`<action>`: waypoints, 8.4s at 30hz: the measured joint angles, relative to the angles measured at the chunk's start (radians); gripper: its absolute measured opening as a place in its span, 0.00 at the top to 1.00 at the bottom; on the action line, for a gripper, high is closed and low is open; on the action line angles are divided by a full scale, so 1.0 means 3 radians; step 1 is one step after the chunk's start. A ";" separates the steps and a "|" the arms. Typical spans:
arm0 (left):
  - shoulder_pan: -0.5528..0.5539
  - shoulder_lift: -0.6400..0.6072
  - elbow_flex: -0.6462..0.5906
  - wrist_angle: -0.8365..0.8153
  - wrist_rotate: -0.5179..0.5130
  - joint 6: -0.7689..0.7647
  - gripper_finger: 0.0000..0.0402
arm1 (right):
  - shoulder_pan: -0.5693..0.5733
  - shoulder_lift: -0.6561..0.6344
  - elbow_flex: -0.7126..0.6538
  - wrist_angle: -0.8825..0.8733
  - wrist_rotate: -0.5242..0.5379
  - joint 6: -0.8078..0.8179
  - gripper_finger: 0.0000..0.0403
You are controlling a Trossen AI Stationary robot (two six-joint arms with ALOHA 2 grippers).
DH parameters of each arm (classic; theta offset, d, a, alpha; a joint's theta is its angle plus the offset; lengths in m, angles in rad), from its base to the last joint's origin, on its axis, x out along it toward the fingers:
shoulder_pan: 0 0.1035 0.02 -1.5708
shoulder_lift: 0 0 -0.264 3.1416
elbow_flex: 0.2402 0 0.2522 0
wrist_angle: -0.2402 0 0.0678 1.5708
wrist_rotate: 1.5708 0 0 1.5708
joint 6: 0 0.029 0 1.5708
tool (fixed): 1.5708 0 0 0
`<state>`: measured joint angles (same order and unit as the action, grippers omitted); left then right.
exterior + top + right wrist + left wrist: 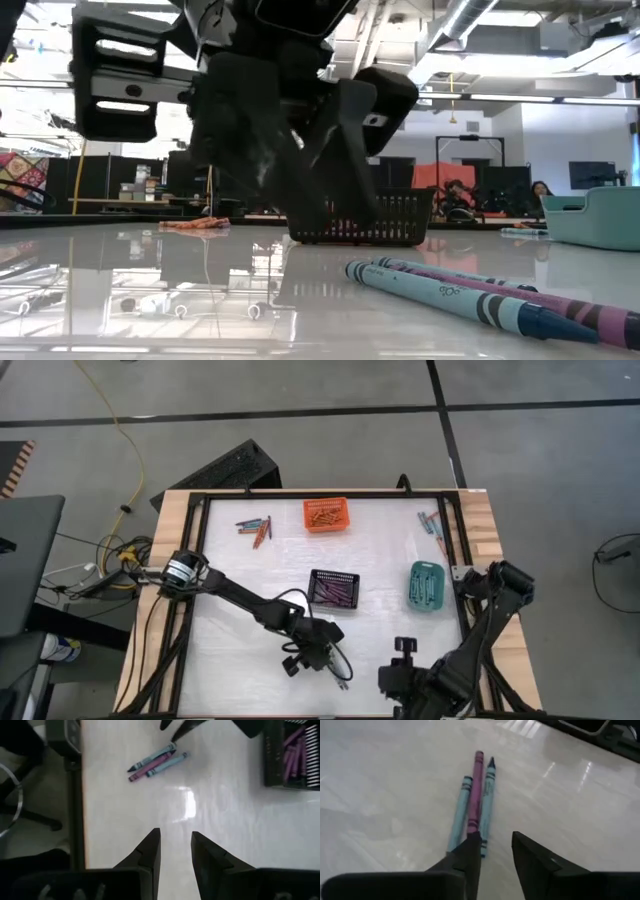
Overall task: Sort crayons
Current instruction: Put the blue green crayon into the green bin
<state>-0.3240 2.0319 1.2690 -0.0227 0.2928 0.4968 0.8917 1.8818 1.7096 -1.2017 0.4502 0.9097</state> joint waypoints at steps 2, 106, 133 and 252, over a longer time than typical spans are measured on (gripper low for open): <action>0.0013 0.0000 0.0000 0.0000 0.0008 0.0022 0.79 | 0.0037 0.0022 -0.0001 -0.0008 0.0033 0.0081 0.74; 0.0021 -0.0991 0.0319 -0.1701 -0.1813 -0.0447 1.00 | -0.0747 0.0008 0.0000 0.0588 0.0521 -0.0875 0.74; 0.0155 -0.0714 -0.0788 -0.0556 -0.1439 -0.1124 0.70 | -0.1183 0.0018 -0.1961 0.3112 -0.0003 -0.0851 0.47; 0.0432 -0.0422 0.0371 -0.0917 -0.1599 -0.1044 1.00 | -0.0452 -0.0980 -0.2102 0.1252 0.0793 0.0482 0.50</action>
<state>-0.1945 1.9053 1.3803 -0.2980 -0.1869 0.1836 0.7561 1.5879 1.0790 -0.8260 0.6880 1.0542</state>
